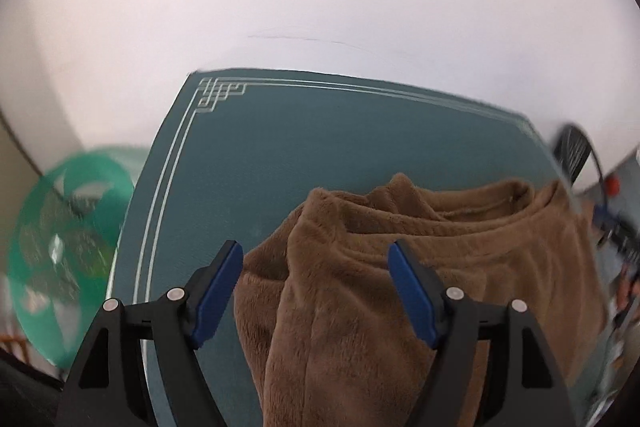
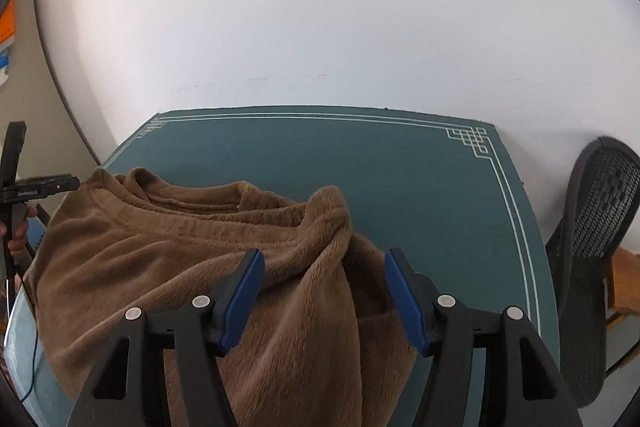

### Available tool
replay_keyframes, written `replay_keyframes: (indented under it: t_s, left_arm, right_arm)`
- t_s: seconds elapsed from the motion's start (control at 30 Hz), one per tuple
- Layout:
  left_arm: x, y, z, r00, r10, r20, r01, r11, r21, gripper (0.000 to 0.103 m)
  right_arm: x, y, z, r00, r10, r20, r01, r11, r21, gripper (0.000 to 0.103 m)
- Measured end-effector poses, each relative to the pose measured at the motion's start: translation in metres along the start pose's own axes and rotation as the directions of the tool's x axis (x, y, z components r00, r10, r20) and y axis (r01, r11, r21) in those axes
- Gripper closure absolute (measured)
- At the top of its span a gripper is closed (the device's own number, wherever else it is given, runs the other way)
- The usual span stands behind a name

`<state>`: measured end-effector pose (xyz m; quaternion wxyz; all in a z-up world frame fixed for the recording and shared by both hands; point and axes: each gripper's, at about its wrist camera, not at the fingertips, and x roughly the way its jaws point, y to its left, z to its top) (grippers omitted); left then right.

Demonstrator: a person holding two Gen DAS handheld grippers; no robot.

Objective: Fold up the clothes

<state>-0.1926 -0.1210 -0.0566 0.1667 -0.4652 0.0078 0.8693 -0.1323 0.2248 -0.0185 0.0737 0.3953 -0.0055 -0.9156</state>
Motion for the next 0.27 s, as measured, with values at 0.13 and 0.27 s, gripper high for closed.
replay_keyframes:
  t_s: [0.13,0.27]
  left_arm:
    - [0.022,-0.002,0.009,0.999,0.019,-0.047,-0.019,1.0,0.0,0.023]
    - [0.041,0.001,0.013,0.996,0.015,-0.083,-0.015,1.0,-0.004,0.023]
  right_arm:
    - [0.008,0.001,0.012,0.993,0.118,-0.017,-0.118,0.993,0.001,0.039]
    - [0.028,0.003,0.019,0.989,0.136,-0.056,-0.136,0.991,-0.008,0.039]
